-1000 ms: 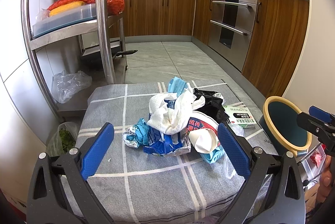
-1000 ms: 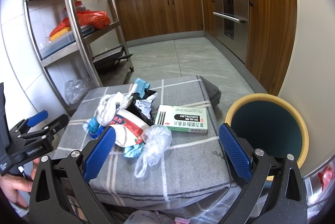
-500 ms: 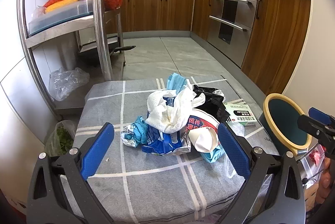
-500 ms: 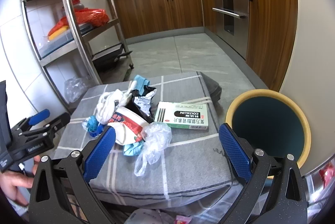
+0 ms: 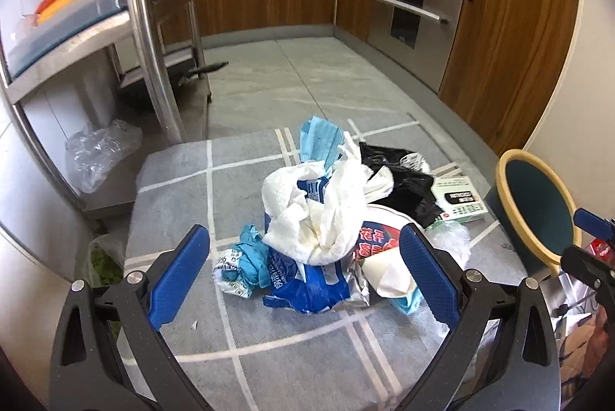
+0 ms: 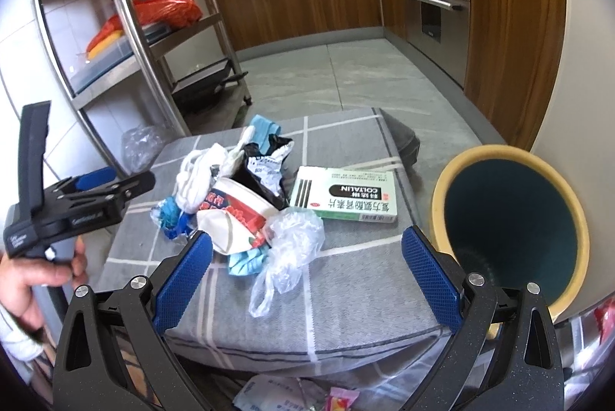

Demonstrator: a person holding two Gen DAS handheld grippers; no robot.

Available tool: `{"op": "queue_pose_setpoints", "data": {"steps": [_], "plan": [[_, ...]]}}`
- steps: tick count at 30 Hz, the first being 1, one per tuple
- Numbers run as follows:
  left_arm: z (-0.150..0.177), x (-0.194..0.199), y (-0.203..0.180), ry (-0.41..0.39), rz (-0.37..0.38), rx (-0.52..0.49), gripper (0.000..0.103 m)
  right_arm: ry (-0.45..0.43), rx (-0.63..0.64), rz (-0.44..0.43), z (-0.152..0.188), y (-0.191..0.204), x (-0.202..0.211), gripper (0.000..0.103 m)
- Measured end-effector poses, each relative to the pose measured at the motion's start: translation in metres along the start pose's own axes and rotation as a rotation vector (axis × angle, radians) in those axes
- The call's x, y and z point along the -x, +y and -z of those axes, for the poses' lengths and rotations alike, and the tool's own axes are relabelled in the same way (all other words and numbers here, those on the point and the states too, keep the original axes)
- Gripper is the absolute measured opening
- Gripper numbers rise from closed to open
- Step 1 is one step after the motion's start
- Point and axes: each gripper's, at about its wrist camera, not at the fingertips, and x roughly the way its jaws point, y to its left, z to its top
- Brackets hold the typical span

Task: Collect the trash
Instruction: 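Grasp the white tissue with the left gripper while the right gripper grasps the clear plastic bag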

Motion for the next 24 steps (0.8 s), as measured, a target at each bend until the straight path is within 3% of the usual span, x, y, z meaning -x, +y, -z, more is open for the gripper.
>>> {"op": "queue_pose_setpoints", "data": {"steps": [10,20,24], "plan": [[-0.012,-0.056,0.007,0.142,0.072,0.001,0.074,0.065,-0.028,-0.004,0.004,-0.005,-0.025,0.098],[-0.013,-0.086,0.015,0.197,0.080,0.046,0.070,0.105,-0.018,-0.015,0.009,0.002,-0.041,0.098],[-0.011,-0.092,0.020,0.219,0.131,0.074,0.053,0.110,-0.019,-0.017,0.009,0.004,-0.044,0.098]]}}
